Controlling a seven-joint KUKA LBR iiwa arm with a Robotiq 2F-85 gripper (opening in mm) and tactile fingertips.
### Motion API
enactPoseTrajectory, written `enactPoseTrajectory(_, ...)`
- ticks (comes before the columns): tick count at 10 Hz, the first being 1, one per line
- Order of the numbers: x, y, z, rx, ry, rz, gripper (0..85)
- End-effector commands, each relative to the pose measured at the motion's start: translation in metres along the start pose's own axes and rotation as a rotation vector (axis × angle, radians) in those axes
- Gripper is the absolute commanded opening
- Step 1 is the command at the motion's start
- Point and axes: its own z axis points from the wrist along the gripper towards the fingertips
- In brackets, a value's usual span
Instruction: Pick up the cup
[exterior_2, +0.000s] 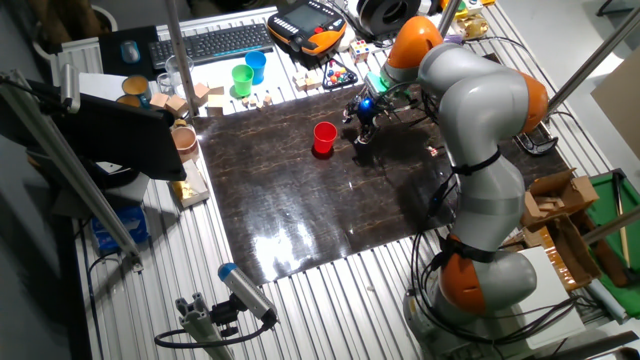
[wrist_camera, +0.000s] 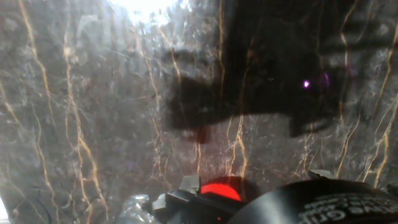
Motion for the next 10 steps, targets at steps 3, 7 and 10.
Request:
enactPoseTrajectory(3,0.010,0.001,0.009,0.005,0.011,0.004,85.0)
enactPoseTrajectory(7,0.021,0.006,0.014,0.019,0.028,0.001,85.0)
enactPoseTrajectory(10,0.028,0.010,0.023,0.022,0.049,0.011,85.0)
